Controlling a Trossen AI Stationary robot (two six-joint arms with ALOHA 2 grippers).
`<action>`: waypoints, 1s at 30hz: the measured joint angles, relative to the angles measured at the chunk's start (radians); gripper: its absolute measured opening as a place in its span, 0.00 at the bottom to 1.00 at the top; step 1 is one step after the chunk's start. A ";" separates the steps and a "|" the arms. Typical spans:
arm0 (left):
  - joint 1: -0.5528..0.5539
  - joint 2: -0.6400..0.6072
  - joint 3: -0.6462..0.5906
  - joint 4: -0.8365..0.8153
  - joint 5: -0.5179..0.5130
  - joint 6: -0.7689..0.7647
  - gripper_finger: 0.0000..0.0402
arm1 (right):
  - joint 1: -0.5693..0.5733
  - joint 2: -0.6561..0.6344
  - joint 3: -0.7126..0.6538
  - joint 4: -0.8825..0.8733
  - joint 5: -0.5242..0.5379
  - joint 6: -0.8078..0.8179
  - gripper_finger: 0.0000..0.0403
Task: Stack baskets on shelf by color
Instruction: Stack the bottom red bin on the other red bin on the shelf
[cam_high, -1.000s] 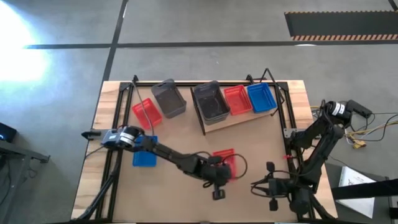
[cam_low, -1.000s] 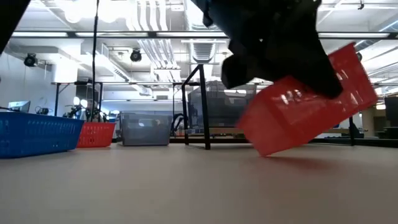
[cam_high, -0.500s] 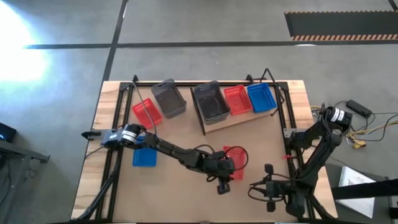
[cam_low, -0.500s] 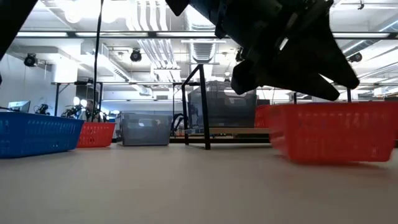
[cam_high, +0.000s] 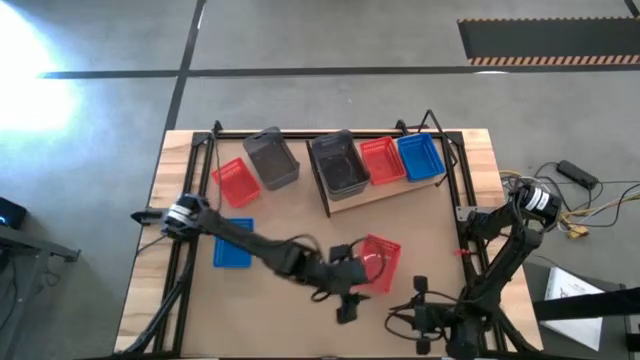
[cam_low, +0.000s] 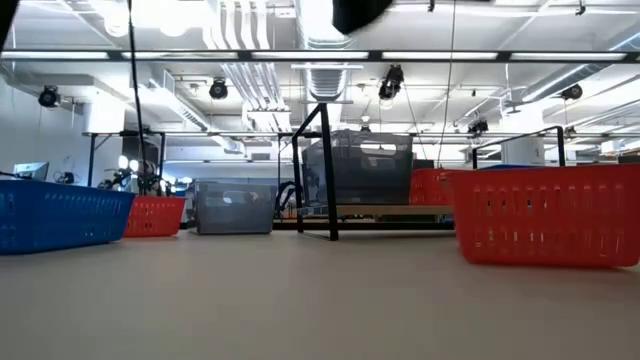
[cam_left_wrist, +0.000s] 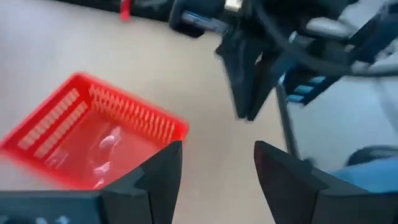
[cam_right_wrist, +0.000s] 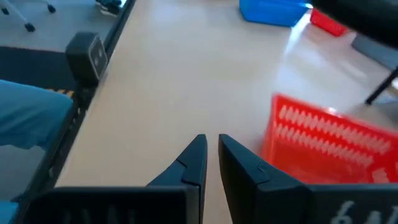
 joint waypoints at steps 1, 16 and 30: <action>-0.020 -0.008 -0.001 -0.011 -0.047 0.000 0.46 | -0.021 0.007 0.032 -0.015 -0.017 -0.018 0.09; -0.283 -0.043 -0.312 0.229 -0.571 -0.197 0.46 | -0.364 0.181 0.459 -0.686 -0.462 0.108 0.44; -0.301 -0.043 -0.562 0.718 -0.586 -0.189 0.46 | -0.421 0.241 0.485 -0.760 -0.594 0.047 0.12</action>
